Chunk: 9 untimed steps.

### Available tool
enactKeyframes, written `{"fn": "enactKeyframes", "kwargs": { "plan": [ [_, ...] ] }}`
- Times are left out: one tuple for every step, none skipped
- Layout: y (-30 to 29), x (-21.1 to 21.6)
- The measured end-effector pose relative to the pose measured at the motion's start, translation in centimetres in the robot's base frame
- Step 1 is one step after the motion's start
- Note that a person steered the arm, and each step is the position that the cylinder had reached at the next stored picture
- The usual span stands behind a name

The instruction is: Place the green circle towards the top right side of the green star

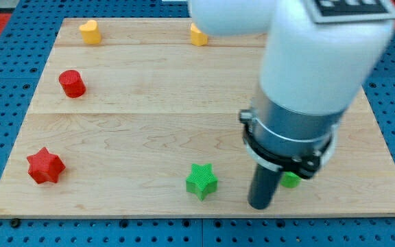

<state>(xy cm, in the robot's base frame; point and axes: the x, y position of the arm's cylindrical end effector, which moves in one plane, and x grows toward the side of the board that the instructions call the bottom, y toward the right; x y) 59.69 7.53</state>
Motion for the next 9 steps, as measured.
{"fn": "enactKeyframes", "kwargs": {
  "plan": [
    [1.5, -3.2],
    [4.5, -4.6],
    [0.6, -4.2],
    [-0.9, 1.6],
    [-0.9, 2.2],
    [-8.3, 1.1],
    [-11.0, 1.0],
    [-10.8, -1.2],
    [-8.0, -4.8]
  ]
}}
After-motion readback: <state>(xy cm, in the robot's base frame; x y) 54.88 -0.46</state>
